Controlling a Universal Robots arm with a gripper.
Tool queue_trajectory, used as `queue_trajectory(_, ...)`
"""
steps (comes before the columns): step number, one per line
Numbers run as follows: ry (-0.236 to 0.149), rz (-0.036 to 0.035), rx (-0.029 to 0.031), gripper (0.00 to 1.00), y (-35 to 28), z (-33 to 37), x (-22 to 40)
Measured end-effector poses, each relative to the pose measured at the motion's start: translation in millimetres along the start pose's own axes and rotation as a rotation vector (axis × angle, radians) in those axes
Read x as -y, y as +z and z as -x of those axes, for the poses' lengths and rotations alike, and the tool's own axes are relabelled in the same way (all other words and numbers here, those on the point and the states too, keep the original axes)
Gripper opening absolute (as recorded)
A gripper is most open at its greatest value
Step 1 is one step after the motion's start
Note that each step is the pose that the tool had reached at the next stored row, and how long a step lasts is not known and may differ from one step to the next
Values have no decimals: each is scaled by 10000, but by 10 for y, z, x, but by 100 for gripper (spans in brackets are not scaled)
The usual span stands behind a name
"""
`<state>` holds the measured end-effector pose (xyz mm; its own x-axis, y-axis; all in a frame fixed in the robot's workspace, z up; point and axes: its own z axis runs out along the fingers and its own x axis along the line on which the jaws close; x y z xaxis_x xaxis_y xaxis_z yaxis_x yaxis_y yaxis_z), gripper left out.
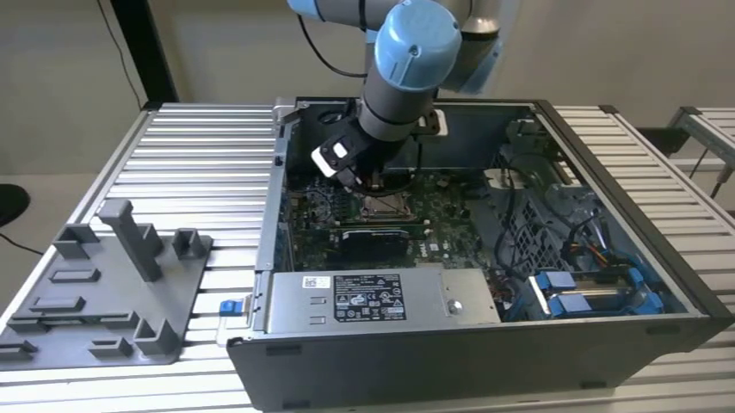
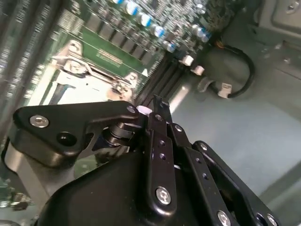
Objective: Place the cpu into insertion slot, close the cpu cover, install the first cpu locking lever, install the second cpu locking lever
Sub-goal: 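Install the second cpu locking lever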
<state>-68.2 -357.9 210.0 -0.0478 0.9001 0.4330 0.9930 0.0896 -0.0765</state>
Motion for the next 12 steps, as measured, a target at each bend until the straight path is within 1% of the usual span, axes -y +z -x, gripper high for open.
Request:
queue_trajectory(5, 48, 85, 0, 0, 62, -8, -4)
queue_trajectory(8, 82, 110, 13, 0, 84, 2, -5)
queue_trajectory(12, 104, 122, 25, 0, 103, 11, -7)
